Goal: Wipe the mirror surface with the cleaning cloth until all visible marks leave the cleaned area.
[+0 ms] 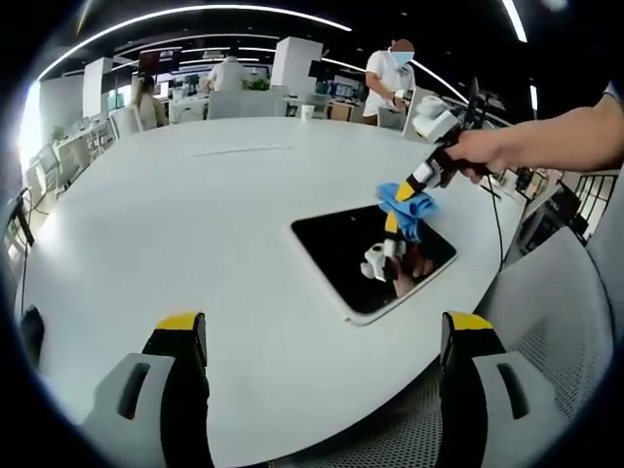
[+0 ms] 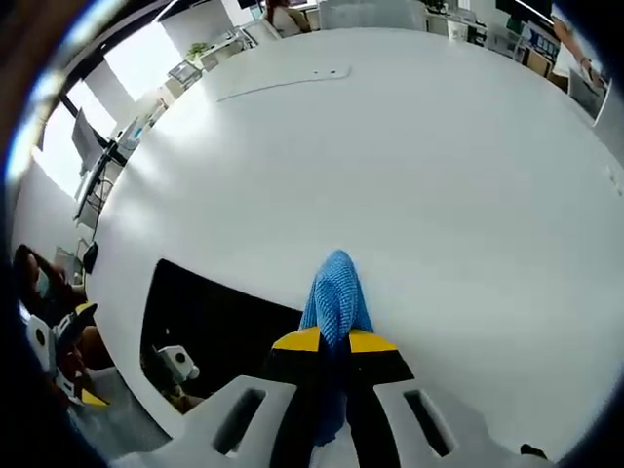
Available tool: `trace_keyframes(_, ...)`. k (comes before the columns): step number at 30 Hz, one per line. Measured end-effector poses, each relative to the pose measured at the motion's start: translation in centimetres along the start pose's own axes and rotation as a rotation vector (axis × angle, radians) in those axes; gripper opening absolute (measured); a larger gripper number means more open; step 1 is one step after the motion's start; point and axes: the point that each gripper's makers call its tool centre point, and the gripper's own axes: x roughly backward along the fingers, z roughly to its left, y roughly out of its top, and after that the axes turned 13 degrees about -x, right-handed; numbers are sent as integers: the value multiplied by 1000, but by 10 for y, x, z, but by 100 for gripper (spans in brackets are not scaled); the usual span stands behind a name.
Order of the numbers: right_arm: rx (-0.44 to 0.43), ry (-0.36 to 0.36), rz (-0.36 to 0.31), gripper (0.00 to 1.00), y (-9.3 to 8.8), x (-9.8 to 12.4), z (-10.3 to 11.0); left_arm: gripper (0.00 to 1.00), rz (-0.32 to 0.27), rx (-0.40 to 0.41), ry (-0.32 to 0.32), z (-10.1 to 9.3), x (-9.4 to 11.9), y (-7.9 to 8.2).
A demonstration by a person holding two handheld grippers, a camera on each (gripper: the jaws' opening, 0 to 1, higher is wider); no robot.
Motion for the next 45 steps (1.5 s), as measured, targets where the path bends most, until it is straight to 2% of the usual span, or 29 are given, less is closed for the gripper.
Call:
trace_keyframes(13,6,13,-8,2,-1,0,0,99,1,3,10,1,1,1)
trace_keyframes(17,-15,16,-6,2,0,0,-1,99,4,0,13,2,1,0)
trace_keyframes(22,-10,14,-23,2,-3,10,-1,99,1,0,18,4,1,0)
trace_keyframes(27,-9,50,-42,2,-5,28,-2,99,-4,-1,30,6,2,1)
trace_keyframes(35,-27,46,-55,3,-12,49,-27,99,-19,-5,39,7,3,3)
trace_keyframes(45,-50,17,-51,3,-22,61,-55,99,-15,-11,42,7,4,4)
